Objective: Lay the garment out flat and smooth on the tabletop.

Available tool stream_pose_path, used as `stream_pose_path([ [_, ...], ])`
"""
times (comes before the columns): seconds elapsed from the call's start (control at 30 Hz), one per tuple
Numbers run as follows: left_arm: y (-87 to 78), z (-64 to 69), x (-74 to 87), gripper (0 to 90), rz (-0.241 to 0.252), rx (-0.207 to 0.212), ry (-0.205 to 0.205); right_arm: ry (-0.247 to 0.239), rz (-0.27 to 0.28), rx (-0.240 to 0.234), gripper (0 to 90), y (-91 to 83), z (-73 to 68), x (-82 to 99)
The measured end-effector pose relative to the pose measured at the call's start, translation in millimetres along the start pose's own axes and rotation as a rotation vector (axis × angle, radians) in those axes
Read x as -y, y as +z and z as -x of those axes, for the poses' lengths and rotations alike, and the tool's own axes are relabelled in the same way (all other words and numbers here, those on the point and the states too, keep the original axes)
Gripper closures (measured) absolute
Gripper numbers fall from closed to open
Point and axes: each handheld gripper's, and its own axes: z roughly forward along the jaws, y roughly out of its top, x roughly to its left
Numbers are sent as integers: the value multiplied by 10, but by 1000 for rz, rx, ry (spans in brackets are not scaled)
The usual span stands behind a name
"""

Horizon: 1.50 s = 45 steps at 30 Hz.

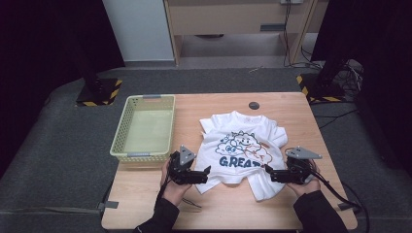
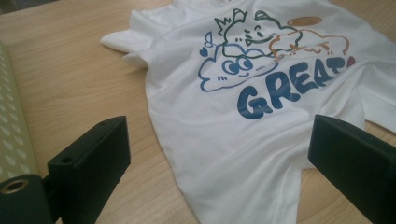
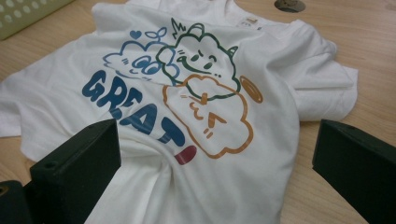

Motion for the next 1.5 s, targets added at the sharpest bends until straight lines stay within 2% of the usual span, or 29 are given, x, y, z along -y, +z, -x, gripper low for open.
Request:
stream_pose_path([
  [0.2,12,-8,119,53,-34,0,-1,-3,-22,6,9,10,-19,72],
  [0.47,31,-32,217,54,-57,-11,-15,-21,-70,8,7,64,-79,169],
  [0.67,74,6,324,53,-114,-4,9,-34,-100,1,6,94,-145,231],
  [0.77,87,18,362,53,-132,-16,12,-44,-114,3,5,105,-172,259],
  [1.0,142,3,402,54,-154,-36,4,-76,-159,6,5,147,-250,334],
  [1.2,188,25,416,55,-178,-36,30,-115,-201,10,5,218,-310,377],
  [1.5,229,14,438,51,-201,-39,45,-134,-232,9,4,247,-332,403],
])
